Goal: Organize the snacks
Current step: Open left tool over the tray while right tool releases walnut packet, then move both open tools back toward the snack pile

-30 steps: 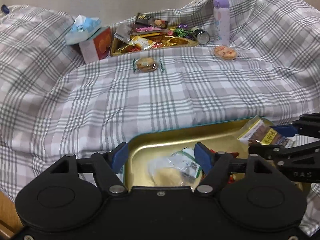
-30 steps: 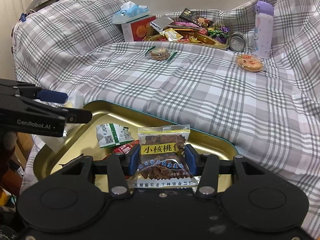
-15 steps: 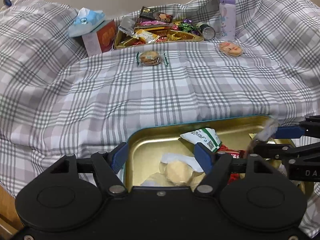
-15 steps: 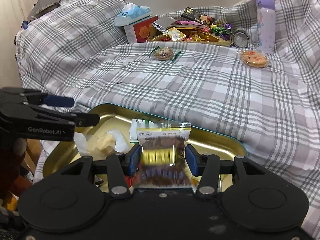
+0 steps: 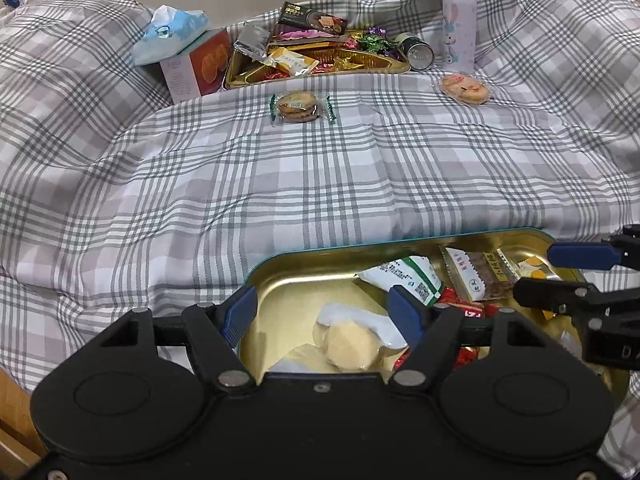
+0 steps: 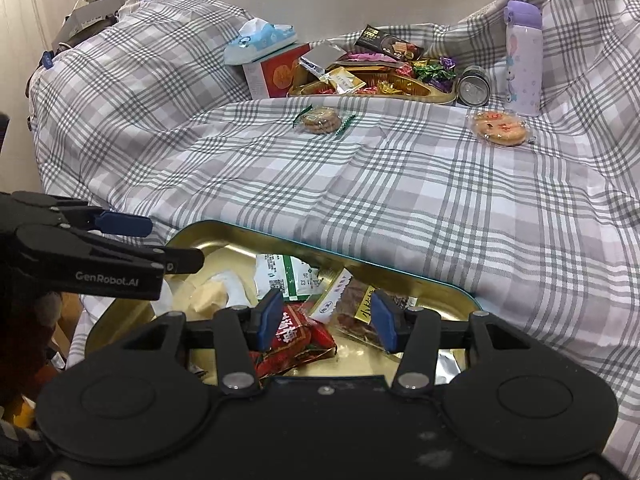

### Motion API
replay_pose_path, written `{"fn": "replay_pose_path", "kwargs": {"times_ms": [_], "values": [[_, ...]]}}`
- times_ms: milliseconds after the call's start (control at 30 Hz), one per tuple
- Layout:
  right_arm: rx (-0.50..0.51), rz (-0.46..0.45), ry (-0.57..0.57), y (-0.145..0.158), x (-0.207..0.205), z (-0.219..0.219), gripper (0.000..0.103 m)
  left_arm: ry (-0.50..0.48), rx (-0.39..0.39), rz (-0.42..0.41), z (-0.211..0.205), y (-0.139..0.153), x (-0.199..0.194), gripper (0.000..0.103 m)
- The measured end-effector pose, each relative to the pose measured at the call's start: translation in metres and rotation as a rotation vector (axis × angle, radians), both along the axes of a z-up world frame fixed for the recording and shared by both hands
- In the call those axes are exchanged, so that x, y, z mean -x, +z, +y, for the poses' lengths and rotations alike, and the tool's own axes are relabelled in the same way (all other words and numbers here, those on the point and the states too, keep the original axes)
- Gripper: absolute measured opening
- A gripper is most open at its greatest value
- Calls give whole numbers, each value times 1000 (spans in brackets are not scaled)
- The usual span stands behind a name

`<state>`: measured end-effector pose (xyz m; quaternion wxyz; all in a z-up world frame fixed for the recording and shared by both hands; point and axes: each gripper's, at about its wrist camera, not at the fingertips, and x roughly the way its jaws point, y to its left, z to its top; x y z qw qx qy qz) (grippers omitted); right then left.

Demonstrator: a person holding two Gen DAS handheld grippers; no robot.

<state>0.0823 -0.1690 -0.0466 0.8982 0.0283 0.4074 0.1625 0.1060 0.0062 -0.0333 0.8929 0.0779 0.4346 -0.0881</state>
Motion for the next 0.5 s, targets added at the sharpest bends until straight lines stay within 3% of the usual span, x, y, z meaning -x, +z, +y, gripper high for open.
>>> {"fn": "replay_pose_path", "kwargs": {"times_ms": [500], "values": [[21,5,-11,-2,2,-3,52,14,8,112,-11,-10,-11,74]]}}
